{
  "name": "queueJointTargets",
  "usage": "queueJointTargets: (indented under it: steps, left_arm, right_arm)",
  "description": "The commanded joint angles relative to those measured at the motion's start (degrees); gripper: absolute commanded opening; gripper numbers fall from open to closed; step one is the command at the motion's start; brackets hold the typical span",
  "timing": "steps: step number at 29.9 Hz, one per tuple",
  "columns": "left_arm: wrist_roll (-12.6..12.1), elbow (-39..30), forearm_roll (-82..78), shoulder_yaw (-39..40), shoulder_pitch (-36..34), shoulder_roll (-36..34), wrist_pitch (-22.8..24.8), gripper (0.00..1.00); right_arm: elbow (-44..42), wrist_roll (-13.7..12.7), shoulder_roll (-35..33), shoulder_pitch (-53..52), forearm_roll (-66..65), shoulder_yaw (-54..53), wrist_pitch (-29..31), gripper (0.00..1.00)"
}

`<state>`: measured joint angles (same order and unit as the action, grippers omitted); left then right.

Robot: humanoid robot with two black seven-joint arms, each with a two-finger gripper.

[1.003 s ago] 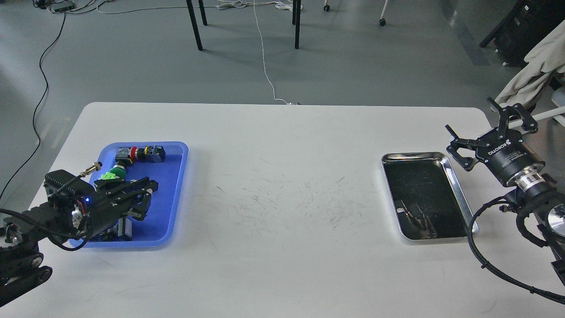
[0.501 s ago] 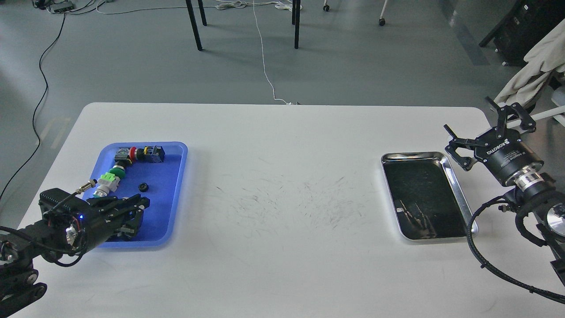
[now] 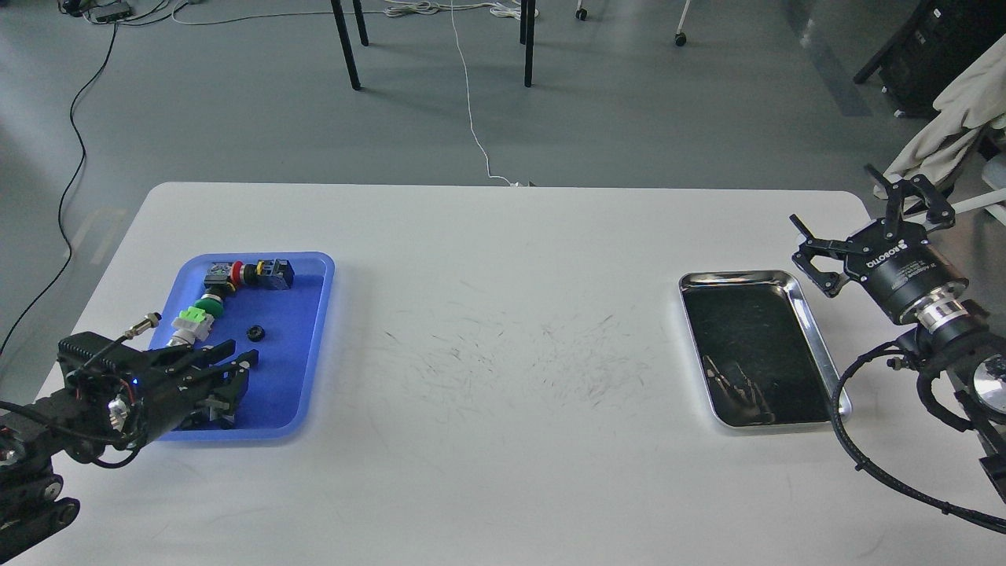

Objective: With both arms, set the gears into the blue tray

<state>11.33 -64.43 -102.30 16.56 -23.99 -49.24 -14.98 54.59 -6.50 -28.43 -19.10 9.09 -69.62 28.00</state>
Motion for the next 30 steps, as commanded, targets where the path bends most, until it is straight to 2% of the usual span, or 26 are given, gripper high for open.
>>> queueJointTargets:
  steps: [1, 7, 14, 17, 20, 22, 28, 30]
  left_arm:
    - [0.1, -0.7, 2.1, 0.3, -2.1, -0.6, 0.0, 0.99]
    - [-0.1, -1.2, 11.9, 4.4, -7.9, 0.1, -0.1, 0.99]
    - [-2.5, 0.1, 39.5, 11.6, -14.2, 8.7, 0.0, 0.99]
    - [-3.2, 3.9, 53.2, 14.7, -17.5, 13.2, 0.3, 0.99]
    - [-3.4, 10.7, 66.3, 18.2, -20.7, 18.5, 2.0, 0.99]
    - [-3.4, 16.0, 75.0, 18.9, -22.0, 20.3, 7.0, 0.99]
    - [-2.8, 29.5, 91.2, 19.6, -21.9, 25.2, 29.2, 0.99]
    - [-2.8, 33.7, 95.5, 20.6, -21.8, 25.8, 34.5, 0.99]
  right_arm:
    - [0.0, 0.0, 0.0, -0.6, 0.0, 0.2, 0.0, 0.97]
    - [0.2, 0.0, 0.1, -2.3, 0.0, 1.6, 0.0, 0.97]
    - [1.9, -0.1, 0.7, -4.7, 0.1, 1.8, -0.2, 0.99]
    - [5.9, 0.0, 0.6, -4.7, 0.1, 1.7, -3.7, 0.99]
    - [6.5, 0.0, 1.1, -4.8, 0.1, 1.7, -5.8, 0.99]
    - [6.4, 0.0, 1.4, -4.7, 0.1, 1.6, -5.9, 0.99]
    - [6.1, 0.1, 2.0, -3.6, 0.1, 0.4, -5.9, 0.99]
    - [5.5, 0.1, 1.9, -3.3, 0.1, -0.3, -5.9, 0.99]
